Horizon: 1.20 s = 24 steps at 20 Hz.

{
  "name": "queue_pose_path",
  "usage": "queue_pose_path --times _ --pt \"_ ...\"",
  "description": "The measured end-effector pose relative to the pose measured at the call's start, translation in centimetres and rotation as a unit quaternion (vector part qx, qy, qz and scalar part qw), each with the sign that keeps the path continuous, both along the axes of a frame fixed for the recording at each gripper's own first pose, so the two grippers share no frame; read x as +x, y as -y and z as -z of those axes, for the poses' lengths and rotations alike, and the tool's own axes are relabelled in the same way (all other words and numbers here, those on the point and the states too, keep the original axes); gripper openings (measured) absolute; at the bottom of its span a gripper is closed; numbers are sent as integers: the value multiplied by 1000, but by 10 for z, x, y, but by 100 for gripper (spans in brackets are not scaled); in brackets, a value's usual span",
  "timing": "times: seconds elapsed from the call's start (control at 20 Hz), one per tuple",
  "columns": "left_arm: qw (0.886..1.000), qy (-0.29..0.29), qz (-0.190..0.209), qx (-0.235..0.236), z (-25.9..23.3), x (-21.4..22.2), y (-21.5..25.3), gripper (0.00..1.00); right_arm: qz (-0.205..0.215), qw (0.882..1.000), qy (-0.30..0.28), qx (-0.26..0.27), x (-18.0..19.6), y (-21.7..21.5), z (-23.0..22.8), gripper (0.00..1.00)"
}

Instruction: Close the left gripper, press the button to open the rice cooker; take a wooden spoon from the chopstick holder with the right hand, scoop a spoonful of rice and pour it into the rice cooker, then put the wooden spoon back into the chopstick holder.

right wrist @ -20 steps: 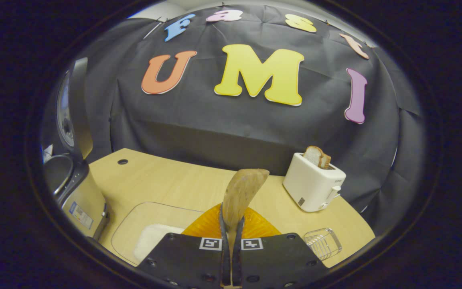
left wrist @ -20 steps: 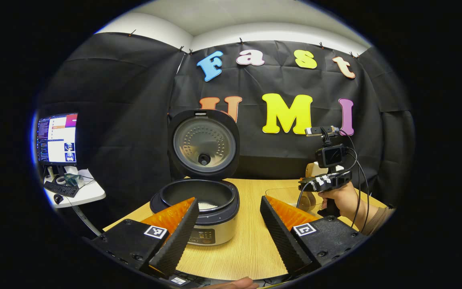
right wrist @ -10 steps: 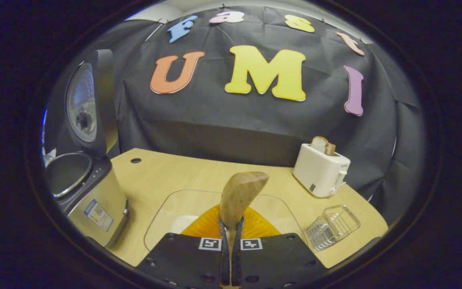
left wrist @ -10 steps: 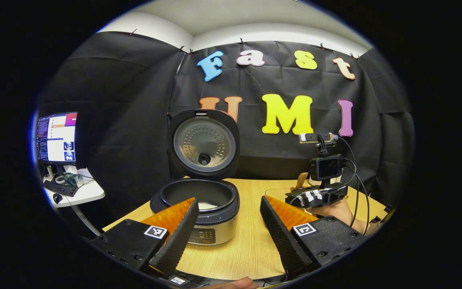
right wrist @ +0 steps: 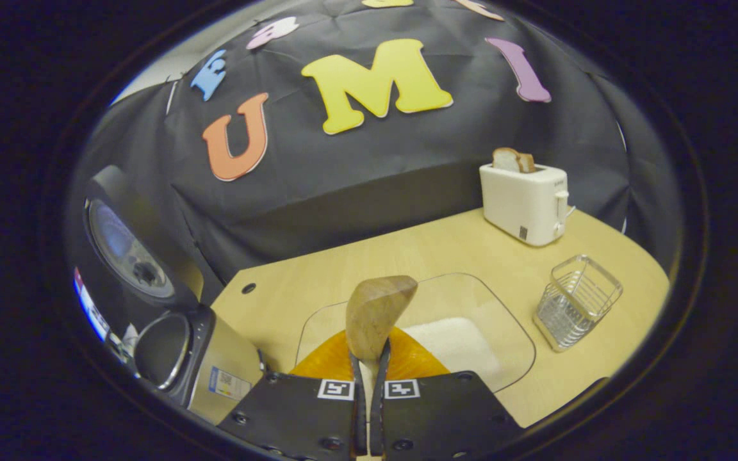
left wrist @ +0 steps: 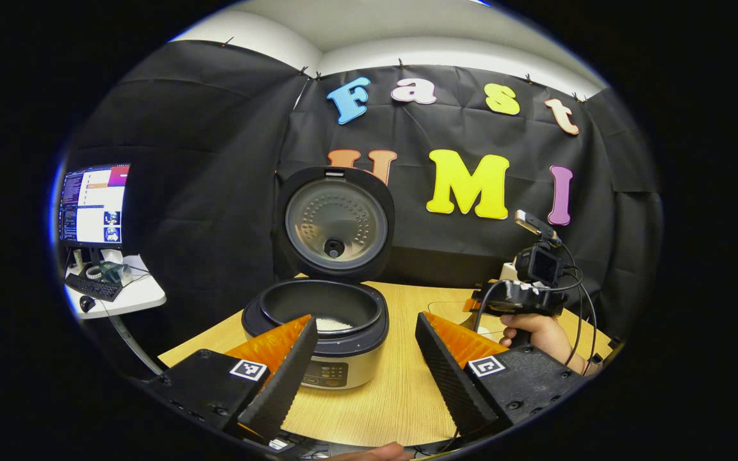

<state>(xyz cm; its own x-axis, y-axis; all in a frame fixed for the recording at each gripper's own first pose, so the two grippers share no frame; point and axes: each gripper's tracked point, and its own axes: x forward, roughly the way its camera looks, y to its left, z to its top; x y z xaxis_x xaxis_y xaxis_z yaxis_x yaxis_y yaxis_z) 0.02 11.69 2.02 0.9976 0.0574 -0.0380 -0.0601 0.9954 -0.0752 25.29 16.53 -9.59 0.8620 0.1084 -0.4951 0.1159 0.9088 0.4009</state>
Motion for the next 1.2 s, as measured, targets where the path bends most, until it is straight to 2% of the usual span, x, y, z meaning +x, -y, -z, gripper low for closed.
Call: queue_pose_path --times 0.1,0.2,0.35,0.45,0.6,0.8,0.85,1.05,1.1,1.2 --pt "1000 -3 0 0 2 0 0 98 -5 999 -13 52 3 1 1 3" --pt "1000 -4 1 0 2 0 1 98 2 992 -34 120 6 9 5 2" --pt "1000 -4 3 1 2 1 3 98 20 972 -69 222 7 19 13 3" --pt "1000 -4 4 3 2 1 4 100 32 958 -84 271 7 26 18 2" --pt "1000 -5 3 4 3 1 5 98 48 941 -82 324 7 36 19 2" --pt "1000 -10 3 6 6 3 5 100 63 907 -77 410 3 48 6 2" --pt "1000 -11 2 6 6 3 4 98 66 900 -73 424 2 52 2 2" --pt "1000 -8 -3 -5 4 1 -2 100 86 890 -60 443 -3 69 -6 2" --pt "1000 -8 -4 -5 4 0 -2 98 89 887 -57 449 -3 73 -9 2" --pt "1000 -9 -3 -3 4 0 -1 98 91 870 -47 481 -4 76 -19 2"
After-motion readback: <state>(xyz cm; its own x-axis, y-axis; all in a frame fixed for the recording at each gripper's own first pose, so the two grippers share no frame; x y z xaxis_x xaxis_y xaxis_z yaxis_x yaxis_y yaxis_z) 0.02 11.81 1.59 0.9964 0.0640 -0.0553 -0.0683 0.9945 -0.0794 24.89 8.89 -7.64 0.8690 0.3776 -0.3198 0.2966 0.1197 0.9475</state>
